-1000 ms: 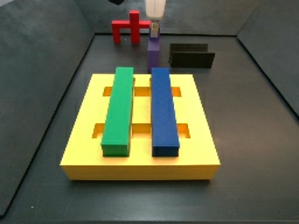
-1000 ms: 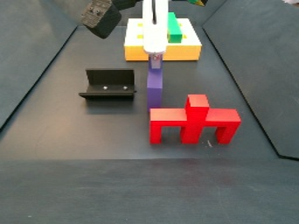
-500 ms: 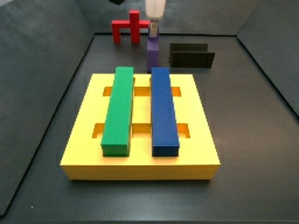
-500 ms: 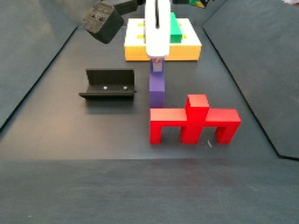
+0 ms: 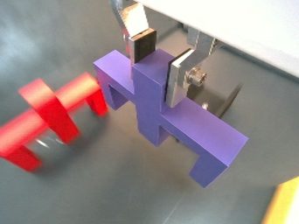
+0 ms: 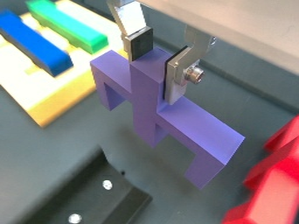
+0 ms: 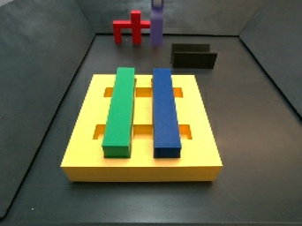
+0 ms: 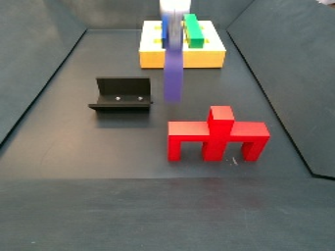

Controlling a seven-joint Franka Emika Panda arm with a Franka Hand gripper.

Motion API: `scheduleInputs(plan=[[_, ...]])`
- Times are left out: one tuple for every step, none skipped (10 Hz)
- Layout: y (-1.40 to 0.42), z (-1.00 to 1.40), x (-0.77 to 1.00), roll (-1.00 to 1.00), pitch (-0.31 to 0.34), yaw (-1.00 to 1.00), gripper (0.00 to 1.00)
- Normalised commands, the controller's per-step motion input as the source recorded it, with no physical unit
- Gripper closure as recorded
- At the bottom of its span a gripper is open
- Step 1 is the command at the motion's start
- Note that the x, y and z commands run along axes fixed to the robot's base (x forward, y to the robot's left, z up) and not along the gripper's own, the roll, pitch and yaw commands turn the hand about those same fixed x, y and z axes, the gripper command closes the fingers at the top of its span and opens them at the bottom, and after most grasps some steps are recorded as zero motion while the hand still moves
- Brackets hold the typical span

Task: Pick up the purple object. Move up. Move to above the board. Insert the purple object.
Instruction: Move to above the board.

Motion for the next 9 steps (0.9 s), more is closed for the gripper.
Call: scheduleInputs(plan=[[0.00,1.40,-0.04,-0.01,0.019,0.01,1.00],[0.01,1.40,0.02,0.00,0.029,0.00,1.00],[0.01,1.40,0.05,-0.01,0.060,0.00,1.00],[0.00,0.41,0.02,-0.01,0.106,0.00,1.00],[-1.40,0.18,-0.11,0.02,0.034,1.00,1.00],[-1.40,0.19,-0.12,0.02,0.027,1.00,1.00],[-1.40,0.19,-0.13,0.03,0.025,1.00,1.00],[-1.40,0.18,-0.13,0.02,0.024,1.00,1.00],[-1.40,0.19,-0.12,0.02,0.030,1.00,1.00]])
